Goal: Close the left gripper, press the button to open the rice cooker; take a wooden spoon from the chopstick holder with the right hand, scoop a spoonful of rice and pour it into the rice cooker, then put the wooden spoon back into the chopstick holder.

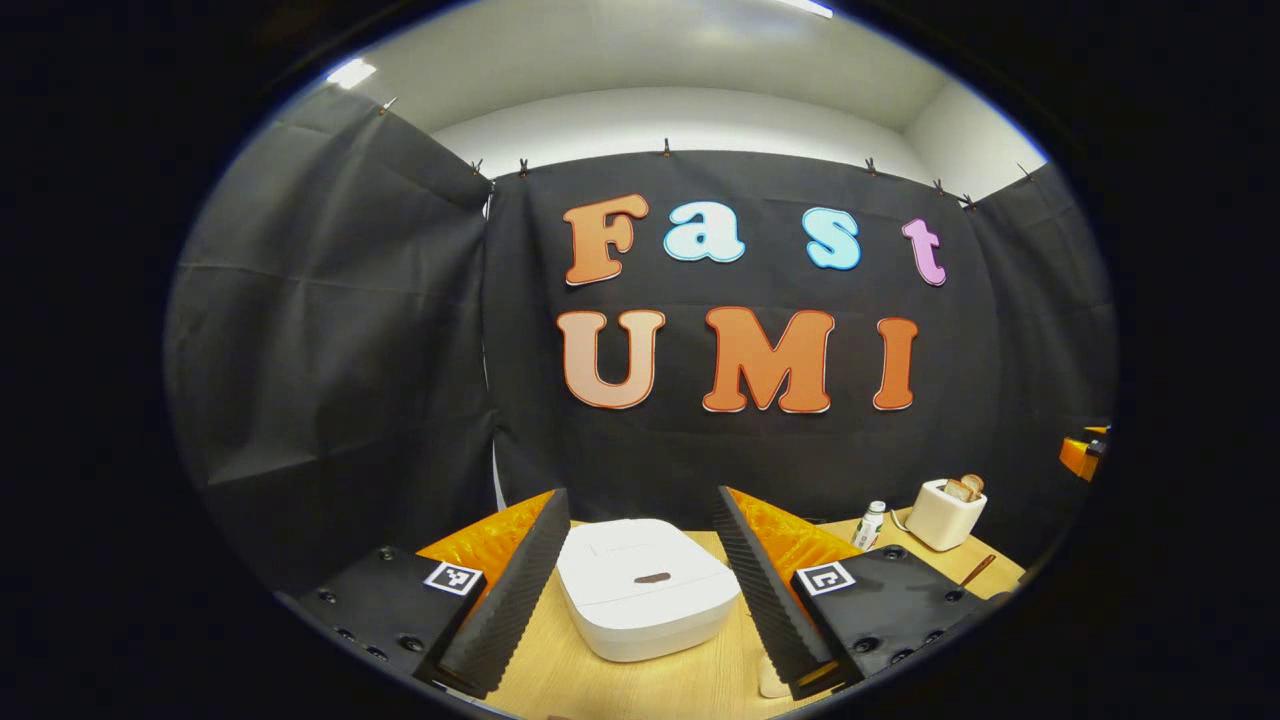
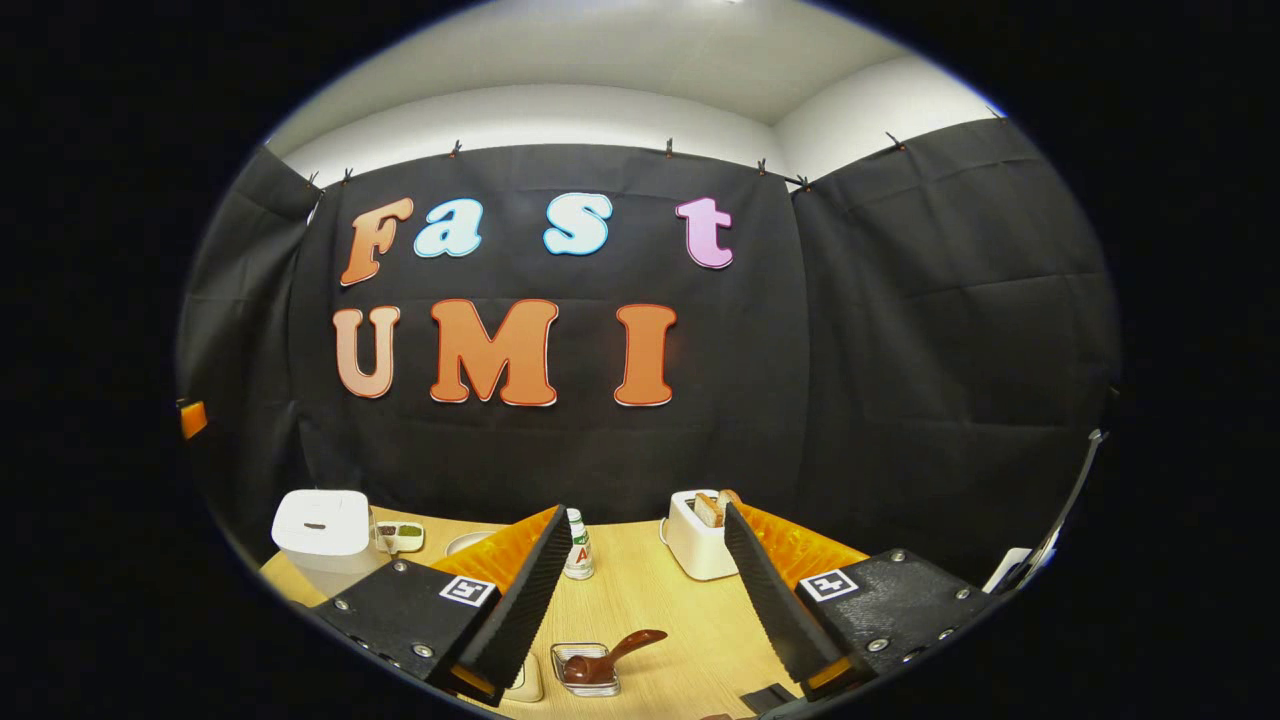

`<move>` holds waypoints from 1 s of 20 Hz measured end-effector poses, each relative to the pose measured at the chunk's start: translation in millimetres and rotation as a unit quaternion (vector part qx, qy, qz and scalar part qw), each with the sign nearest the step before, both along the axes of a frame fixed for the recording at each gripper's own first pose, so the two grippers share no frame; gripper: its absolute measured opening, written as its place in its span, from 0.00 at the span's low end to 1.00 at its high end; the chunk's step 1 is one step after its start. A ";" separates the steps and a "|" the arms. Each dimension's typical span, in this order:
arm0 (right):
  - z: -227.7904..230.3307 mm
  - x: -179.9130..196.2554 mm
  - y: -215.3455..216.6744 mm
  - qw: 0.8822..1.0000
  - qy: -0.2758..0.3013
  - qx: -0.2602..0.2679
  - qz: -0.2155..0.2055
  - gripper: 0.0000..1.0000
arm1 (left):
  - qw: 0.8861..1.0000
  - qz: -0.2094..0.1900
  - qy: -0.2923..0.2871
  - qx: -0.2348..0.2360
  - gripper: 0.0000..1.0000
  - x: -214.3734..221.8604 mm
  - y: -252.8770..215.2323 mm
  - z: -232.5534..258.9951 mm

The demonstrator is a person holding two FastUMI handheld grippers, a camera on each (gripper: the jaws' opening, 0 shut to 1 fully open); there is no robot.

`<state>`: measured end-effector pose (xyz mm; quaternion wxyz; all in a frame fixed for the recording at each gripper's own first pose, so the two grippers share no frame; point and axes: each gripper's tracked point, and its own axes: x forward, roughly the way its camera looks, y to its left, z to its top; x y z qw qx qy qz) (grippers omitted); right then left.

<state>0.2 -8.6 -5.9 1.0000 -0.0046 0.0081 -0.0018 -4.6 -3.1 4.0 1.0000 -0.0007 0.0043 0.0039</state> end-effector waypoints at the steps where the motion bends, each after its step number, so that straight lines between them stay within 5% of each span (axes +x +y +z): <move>1: -0.8 -0.7 -1.6 1.000 0.000 -0.001 0.000 0.95 | 1.000 0.000 0.000 0.001 0.99 0.5 -0.3 1.2; 7: 1.1 1.0 -3.7 1.000 -0.002 -0.004 -0.004 0.95 | 1.000 -0.001 -0.009 0.010 0.94 0.0 -1.8 7.4; 9: 0.2 2.4 -6.4 1.000 -0.001 -0.007 -0.007 0.95 | 1.000 0.000 -0.009 0.014 0.71 1.5 -1.1 6.7; 12: -0.3 3.2 -6.1 1.000 0.000 -0.008 -0.007 0.95 | 1.000 0.001 -0.004 0.008 0.66 6.1 -3.7 3.4; 14: -0.9 3.6 -3.5 1.000 0.000 -0.010 -0.005 0.95 | 1.000 0.004 -0.004 0.009 0.30 4.3 -1.0 6.7; 15: -2.0 4.2 -4.3 1.000 0.001 -0.012 -0.006 0.95 | 1.000 -0.002 -0.003 0.007 0.37 5.5 -3.6 6.7; 16: -2.3 4.6 -3.8 1.000 0.002 -0.015 -0.006 0.95 | 1.000 -0.009 0.000 0.006 0.30 4.0 -5.2 5.6; 20: -0.2 6.7 -4.6 1.000 -0.003 -0.012 -0.013 0.95 | 0.999 0.016 -0.009 0.027 0.29 8.6 -0.1 5.7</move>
